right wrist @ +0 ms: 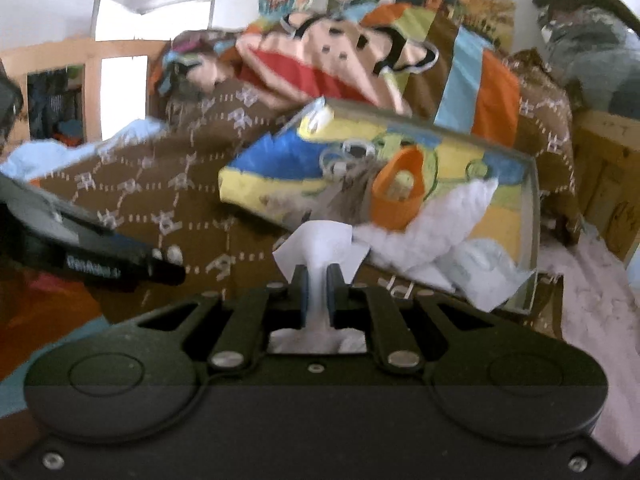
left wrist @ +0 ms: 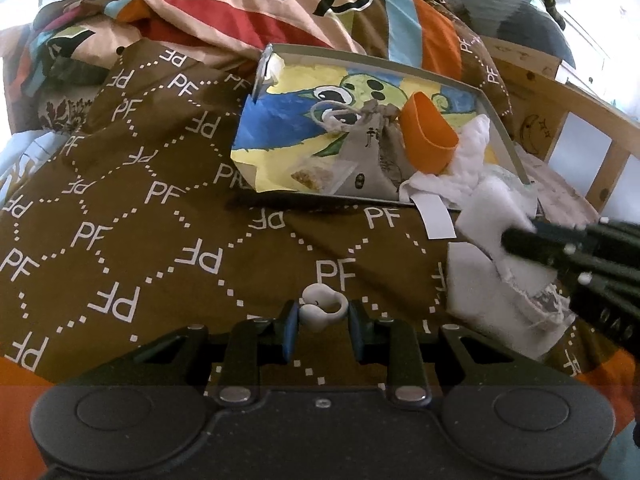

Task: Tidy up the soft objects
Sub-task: 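Grasp and lift the white tissue with the right gripper while the left grasps the white clip, then carry the tissue and clip over the tray and lower them with both grippers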

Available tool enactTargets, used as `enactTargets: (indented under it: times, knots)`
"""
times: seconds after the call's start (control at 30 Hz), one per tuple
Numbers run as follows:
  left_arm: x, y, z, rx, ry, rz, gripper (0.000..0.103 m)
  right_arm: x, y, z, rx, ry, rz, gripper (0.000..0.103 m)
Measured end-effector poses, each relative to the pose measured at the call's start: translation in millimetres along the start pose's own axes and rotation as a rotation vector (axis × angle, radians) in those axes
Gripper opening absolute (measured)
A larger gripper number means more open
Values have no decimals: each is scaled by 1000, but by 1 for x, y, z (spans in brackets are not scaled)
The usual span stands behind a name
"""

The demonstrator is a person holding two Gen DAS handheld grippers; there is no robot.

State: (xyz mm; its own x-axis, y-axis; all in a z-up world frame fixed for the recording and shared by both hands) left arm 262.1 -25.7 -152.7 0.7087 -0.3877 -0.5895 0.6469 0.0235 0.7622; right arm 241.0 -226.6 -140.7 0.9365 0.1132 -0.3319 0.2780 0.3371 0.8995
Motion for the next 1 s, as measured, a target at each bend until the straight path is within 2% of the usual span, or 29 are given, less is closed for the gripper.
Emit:
enactTargets:
  times: [0.2, 0.33, 0.47, 0.7, 0.83, 1.0]
  knots:
    - [-2, 2, 0, -4, 0, 10, 28, -7, 7, 12, 45, -20, 27, 6]
    - [-4, 13, 8, 30, -5, 51, 28, -8, 12, 19, 69, -36, 47, 6]
    - [-5, 38, 20, 60, -22, 113, 28, -9, 27, 33, 117, -53, 87, 6]
    - [14, 107, 32, 116, -31, 221, 28, 11, 62, 59, 144, -125, 130, 6]
    - [34, 136, 20, 81, -23, 250, 28, 32, 80, 75, 179, -150, 152, 6]
    - [69, 156, 8, 52, -7, 250, 28, 67, 86, 97, 182, -199, 155, 6]
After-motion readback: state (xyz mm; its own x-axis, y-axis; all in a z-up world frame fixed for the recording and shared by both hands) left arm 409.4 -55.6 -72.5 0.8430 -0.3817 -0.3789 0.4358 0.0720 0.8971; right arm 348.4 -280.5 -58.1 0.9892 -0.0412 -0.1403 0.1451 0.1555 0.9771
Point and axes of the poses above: each gripper's, at about its wrist camera, not at the fingertips, and x roughly the way its jaws point, z to its right, y to its top, the point moved 9 cm from there along x, roughly the way its jaws point, and after that the axes turned 11 degrees about -y, right-handed, at the moved point
